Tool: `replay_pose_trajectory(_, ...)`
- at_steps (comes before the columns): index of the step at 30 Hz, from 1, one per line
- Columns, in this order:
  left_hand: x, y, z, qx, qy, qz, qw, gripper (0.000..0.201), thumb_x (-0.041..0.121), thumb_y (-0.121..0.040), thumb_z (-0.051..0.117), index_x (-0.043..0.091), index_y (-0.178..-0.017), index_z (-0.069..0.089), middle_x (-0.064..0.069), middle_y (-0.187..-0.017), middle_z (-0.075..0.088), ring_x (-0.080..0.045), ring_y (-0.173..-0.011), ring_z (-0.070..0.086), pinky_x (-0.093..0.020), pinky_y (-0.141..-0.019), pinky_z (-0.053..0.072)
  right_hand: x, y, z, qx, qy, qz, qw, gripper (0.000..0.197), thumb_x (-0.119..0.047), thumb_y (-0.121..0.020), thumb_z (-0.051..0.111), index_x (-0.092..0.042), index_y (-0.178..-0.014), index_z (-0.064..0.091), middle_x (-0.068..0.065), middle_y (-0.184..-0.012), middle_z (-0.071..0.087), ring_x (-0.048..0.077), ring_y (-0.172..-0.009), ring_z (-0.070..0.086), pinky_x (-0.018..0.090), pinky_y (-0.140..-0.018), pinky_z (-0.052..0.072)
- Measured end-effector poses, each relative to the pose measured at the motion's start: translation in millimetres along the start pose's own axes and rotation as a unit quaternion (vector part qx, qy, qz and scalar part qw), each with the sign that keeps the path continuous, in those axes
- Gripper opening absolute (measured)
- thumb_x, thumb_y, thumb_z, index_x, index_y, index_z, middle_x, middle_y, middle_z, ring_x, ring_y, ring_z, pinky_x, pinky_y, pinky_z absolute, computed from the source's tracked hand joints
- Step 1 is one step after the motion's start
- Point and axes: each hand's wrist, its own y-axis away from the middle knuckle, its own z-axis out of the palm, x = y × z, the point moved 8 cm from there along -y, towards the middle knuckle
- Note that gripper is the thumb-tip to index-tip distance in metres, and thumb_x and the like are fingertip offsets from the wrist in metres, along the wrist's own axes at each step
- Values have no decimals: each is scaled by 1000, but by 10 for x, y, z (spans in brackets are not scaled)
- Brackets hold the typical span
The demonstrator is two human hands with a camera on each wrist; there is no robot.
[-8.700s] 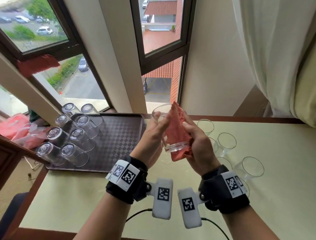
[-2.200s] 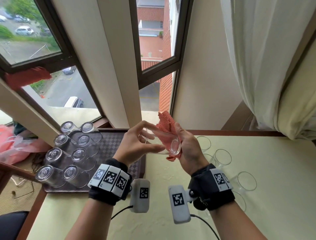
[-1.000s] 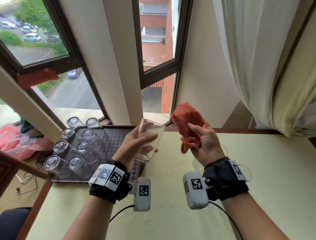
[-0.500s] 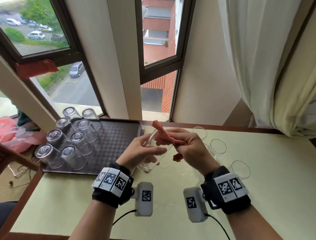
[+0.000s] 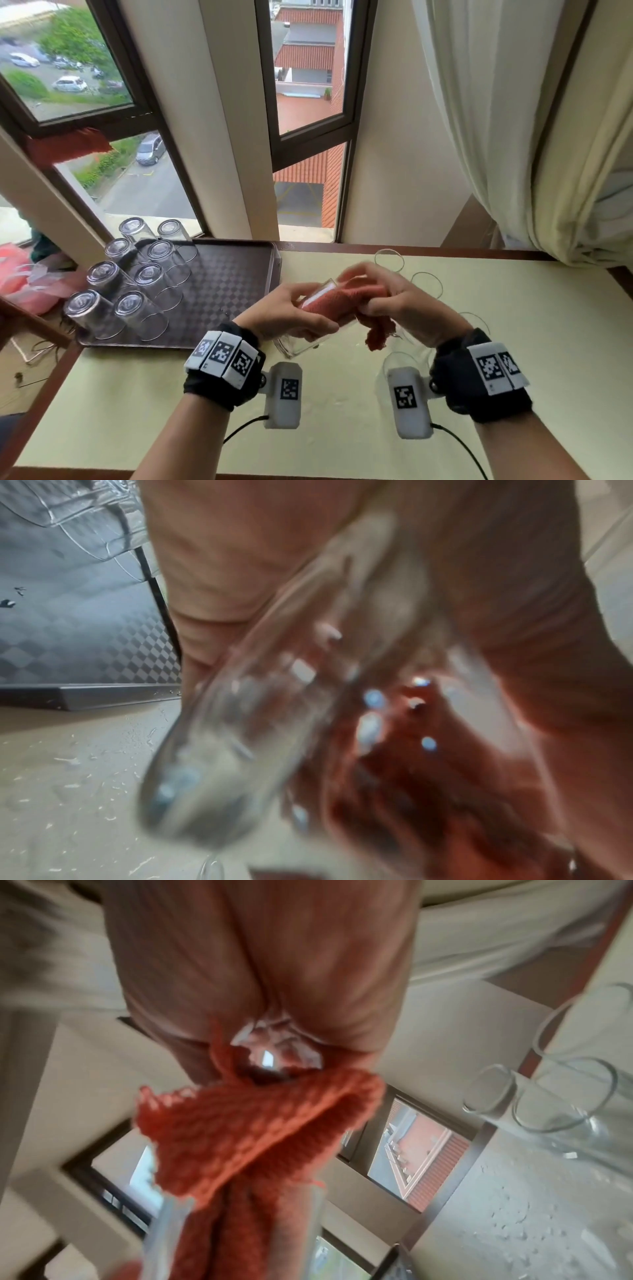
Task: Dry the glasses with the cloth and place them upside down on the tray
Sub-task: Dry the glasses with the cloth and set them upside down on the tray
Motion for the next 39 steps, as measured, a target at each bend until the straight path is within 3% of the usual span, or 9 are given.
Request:
replay_pose_trajectory(3, -65, 14, -5, 17, 28, 3, 999, 78, 35, -51, 85, -2, -116, 63, -16, -86, 59, -26, -69, 55, -24, -55, 46, -41, -19, -158, 98, -17, -62, 993, 20, 3, -87, 65, -6, -104, 61, 18, -89, 63, 33, -73, 63, 48, -65, 56)
replay_pose_trajectory(8, -51, 39, -105, 38, 52, 12, 998, 70, 36, -51, 85, 2, -109, 67, -15, -89, 64, -29, -75, 60, -31, -61, 53, -109, -94, -81, 170, 0, -138, 976, 21, 9, -86, 67, -8, -92, 76, 10, -69, 71, 24, -47, 60, 29, -41, 53)
replay_pose_trajectory(10, -24, 58, -152, 33, 56, 14, 998, 64, 34, -51, 86, 9, -108, 70, -12, -91, 68, -26, -76, 66, -31, -63, 58, -104, -143, -1, 134, 18, -138, 981, 23, 7, -85, 65, -11, -94, 76, 10, -70, 70, 22, -57, 59, 30, -49, 52)
replay_pose_trajectory(14, -12, 59, -207, 40, 71, 6, 997, 56, 32, -49, 88, 12, -99, 76, -15, -91, 71, -25, -74, 68, -31, -61, 58, -28, -209, 196, 27, -16, -100, 995, 42, -13, -65, 59, 6, -101, 70, 6, -68, 64, 11, -62, 54, 21, -58, 46)
replay_pose_trajectory(16, -22, 39, -245, 49, 71, 1, 996, 55, 32, -49, 89, 10, -98, 76, -16, -90, 71, -27, -75, 68, -32, -61, 59, -26, -217, 255, -11, -15, -99, 995, 43, -8, -63, 62, 2, -104, 68, 7, -80, 69, 12, -76, 60, 24, -70, 49)
replay_pose_trajectory(20, -36, -29, -288, 37, 50, -10, 998, 62, 31, -52, 89, 3, -104, 73, -20, -91, 71, -30, -75, 67, -33, -62, 59, 26, -282, 305, -36, -23, -92, 995, 43, 4, -72, 70, 9, -114, 64, 31, -106, 68, 26, -94, 67, 37, -84, 55)
replay_pose_trajectory(28, 52, -212, -240, -5, 63, -28, 998, 59, 34, -57, 85, 4, -104, 69, -21, -93, 69, -32, -77, 65, -34, -65, 60, -65, -467, 89, 19, 3, -86, 996, 36, 19, -72, 75, 5, -104, 65, 11, -88, 70, 21, -77, 68, 27, -66, 60)
replay_pose_trajectory(32, 132, -273, -264, 7, 89, -22, 996, 55, 36, -59, 84, 4, -101, 69, -22, -89, 66, -26, -66, 65, -32, -62, 57, -155, -474, -52, 70, 3, -120, 990, 41, 15, -68, 81, 2, -103, 65, 11, -90, 70, 21, -80, 70, 29, -69, 61)
replay_pose_trajectory(39, 334, -322, -313, 27, 17, 25, 999, 70, 43, -52, 88, 5, -108, 71, -12, -86, 72, -20, -70, 69, -29, -64, 59, -183, -501, -3, 46, -39, -115, 992, 36, 16, -69, 79, -7, -95, 71, 4, -87, 74, 17, -81, 72, 27, -71, 60)
